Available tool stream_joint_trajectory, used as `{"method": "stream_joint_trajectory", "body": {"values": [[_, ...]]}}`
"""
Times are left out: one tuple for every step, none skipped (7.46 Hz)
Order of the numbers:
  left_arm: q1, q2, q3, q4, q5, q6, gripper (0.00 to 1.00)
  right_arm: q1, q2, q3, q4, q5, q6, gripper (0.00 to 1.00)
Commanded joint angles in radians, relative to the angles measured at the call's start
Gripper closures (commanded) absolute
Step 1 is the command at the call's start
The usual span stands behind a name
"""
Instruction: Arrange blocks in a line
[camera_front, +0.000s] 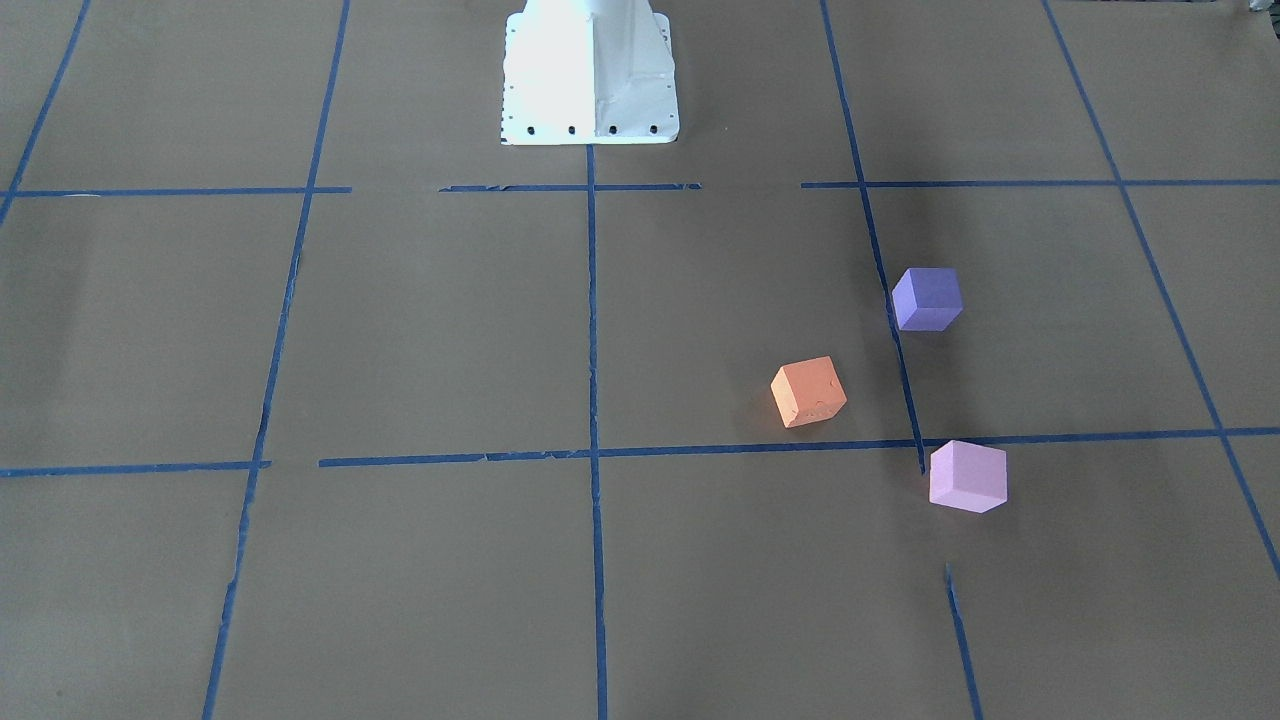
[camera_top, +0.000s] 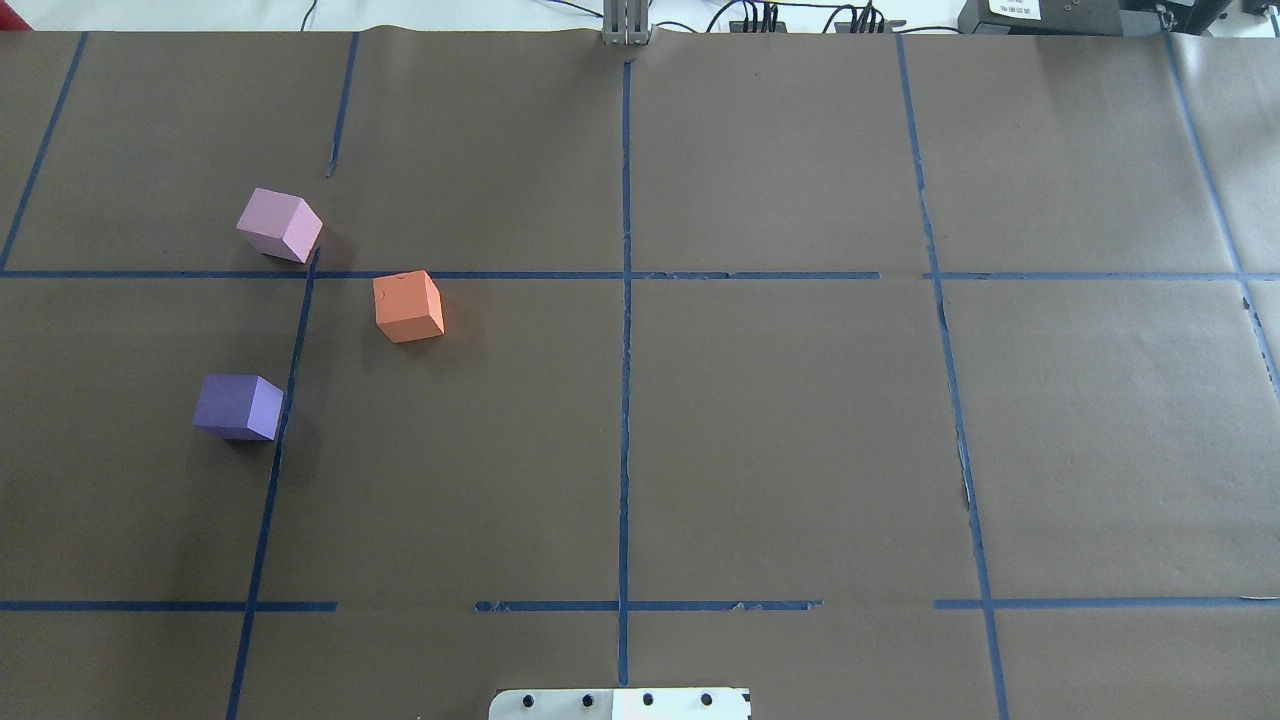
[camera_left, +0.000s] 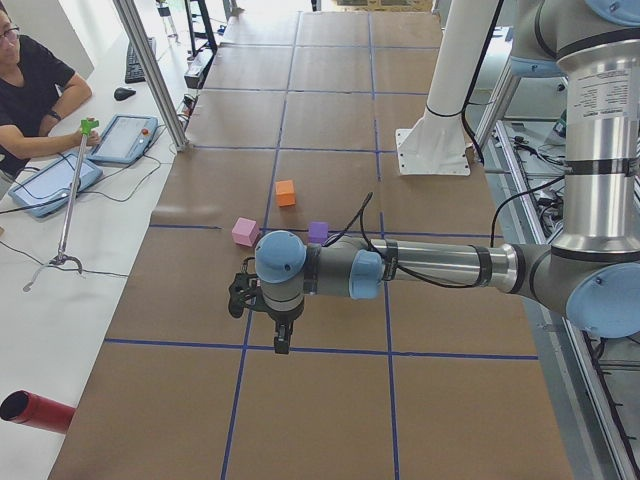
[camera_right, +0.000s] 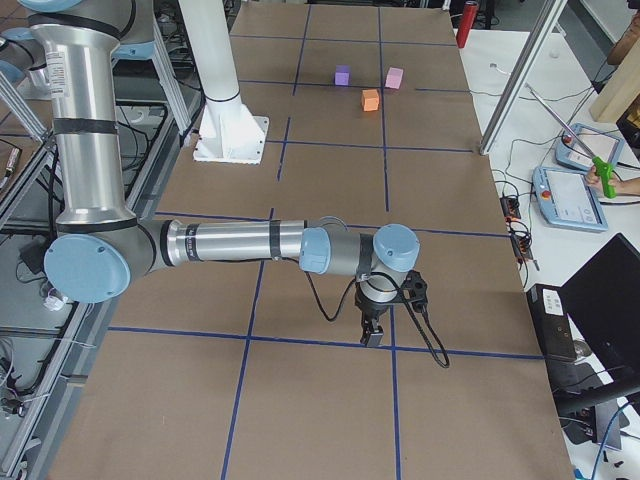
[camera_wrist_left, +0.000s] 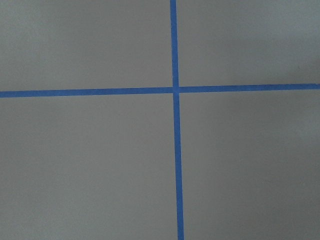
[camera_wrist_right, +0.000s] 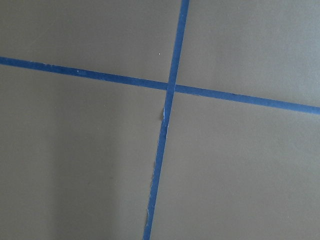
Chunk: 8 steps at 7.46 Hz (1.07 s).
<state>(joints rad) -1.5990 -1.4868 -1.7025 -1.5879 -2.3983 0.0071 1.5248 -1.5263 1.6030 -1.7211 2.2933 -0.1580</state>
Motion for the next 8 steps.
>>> {"method": "stream_joint_trajectory", "body": {"values": [[-0.001, 0.002, 0.001, 0.003, 0.002, 0.002, 0.0, 0.0, 0.0, 0.0, 0.0, 0.0, 0.0, 0.0], [0.001, -0.003, -0.002, 0.002, 0.002, 0.002, 0.0, 0.0, 0.0, 0.0, 0.0, 0.0, 0.0, 0.0], [0.001, -0.016, -0.014, 0.006, 0.004, 0.001, 0.0, 0.0, 0.0, 0.0, 0.0, 0.0, 0.0, 0.0], [0.001, -0.035, -0.043, 0.016, 0.002, -0.013, 0.0, 0.0, 0.0, 0.0, 0.0, 0.0, 0.0, 0.0], [0.026, -0.064, -0.086, 0.051, 0.002, -0.072, 0.0, 0.0, 0.0, 0.0, 0.0, 0.0, 0.0, 0.0], [0.104, -0.111, -0.13, 0.055, 0.002, -0.195, 0.0, 0.0, 0.0, 0.0, 0.0, 0.0, -0.001, 0.0], [0.179, -0.165, -0.15, 0.066, 0.002, -0.337, 0.0, 0.0, 0.0, 0.0, 0.0, 0.0, 0.0, 0.0], [0.261, -0.273, -0.154, 0.098, 0.002, -0.486, 0.0, 0.0, 0.0, 0.0, 0.0, 0.0, 0.0, 0.0]]}}
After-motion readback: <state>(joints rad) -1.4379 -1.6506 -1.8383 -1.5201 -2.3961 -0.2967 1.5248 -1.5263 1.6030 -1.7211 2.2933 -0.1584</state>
